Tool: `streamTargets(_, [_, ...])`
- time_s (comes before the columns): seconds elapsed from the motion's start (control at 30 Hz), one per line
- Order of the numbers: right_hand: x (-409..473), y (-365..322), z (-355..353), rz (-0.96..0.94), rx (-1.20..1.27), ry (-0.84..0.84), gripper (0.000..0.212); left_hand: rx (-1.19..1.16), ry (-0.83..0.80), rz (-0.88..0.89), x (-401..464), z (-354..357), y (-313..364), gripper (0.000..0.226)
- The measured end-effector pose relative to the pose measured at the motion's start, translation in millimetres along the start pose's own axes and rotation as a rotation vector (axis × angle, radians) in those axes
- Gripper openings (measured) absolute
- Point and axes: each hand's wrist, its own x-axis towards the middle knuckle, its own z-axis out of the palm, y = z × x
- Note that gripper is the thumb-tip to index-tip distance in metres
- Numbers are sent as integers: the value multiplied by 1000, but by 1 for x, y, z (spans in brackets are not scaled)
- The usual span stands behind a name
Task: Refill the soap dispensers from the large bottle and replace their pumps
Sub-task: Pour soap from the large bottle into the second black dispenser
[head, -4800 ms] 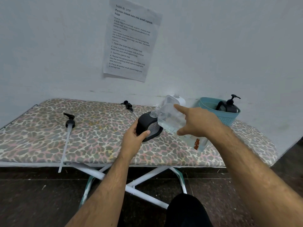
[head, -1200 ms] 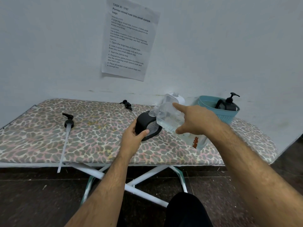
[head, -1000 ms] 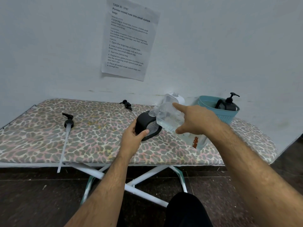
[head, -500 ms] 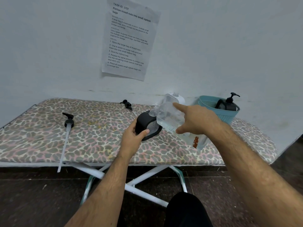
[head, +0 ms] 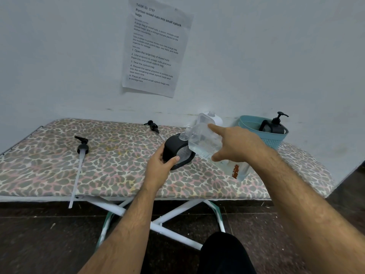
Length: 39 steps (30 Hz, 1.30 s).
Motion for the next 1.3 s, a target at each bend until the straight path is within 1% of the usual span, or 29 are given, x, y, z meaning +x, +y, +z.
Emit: streamTargets(1.3, [-1,-4,-4,-6,-21,-12,96,6,-4,3,1,0,-2,53])
